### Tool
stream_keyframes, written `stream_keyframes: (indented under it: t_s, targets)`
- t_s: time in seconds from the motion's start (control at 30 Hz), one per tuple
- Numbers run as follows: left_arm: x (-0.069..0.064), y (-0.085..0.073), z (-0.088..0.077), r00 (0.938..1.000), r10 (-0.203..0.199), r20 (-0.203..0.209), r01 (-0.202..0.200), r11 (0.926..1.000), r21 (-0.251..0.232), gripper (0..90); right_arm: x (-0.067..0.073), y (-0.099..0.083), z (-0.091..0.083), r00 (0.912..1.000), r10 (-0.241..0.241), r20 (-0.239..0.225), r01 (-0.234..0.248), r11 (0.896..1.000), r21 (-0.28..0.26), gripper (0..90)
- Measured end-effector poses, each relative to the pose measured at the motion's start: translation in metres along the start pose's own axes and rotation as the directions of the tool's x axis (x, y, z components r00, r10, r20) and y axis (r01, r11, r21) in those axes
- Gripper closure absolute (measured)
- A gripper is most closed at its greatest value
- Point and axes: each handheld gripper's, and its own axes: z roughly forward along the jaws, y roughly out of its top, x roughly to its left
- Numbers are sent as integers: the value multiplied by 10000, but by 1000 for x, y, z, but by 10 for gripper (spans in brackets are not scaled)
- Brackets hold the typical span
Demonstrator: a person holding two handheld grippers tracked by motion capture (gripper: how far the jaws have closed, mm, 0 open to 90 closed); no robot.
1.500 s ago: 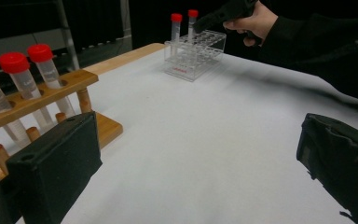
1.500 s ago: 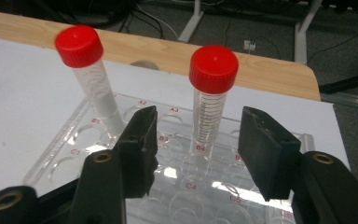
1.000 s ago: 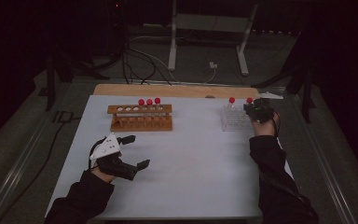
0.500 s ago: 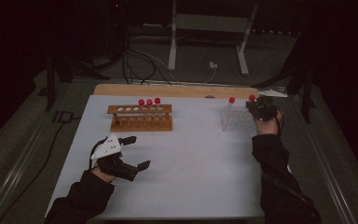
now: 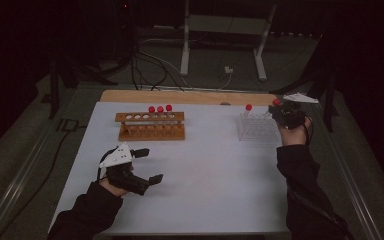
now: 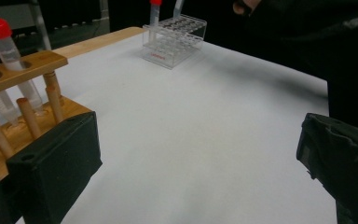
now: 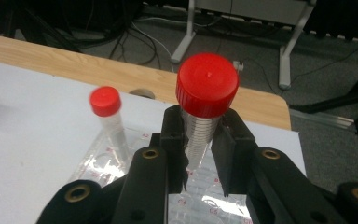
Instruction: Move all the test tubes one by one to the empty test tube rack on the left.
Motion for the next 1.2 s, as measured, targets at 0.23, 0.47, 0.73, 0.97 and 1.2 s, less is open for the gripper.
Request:
stream_keyframes:
  t_s: [0.23,0.47,0.73,0.97,1.2]
  targets:
    - [-2,3,1,10000,28,-41,-28,10000,33,5,8,6,-23,9993,-222,-313,216,9995,-211,745]
    - [-3,5,1,9999,-2,-113,2,10000,76,5,29,2,-43,9922,-564,-1112,530,9980,-334,745]
    - [-4,7,4,10000,-48,-33,49,9996,274,5,62,-6,-55,9726,-1162,-2014,1109,9931,-374,745]
    - [-4,10,8,9999,-85,107,81,9993,353,5,95,-13,-62,9414,-1831,-2833,1783,9830,-428,745]
    - [-6,15,12,9998,-9,192,1,9992,409,6,123,-21,-66,9047,-2326,-3570,2297,9719,-509,745]
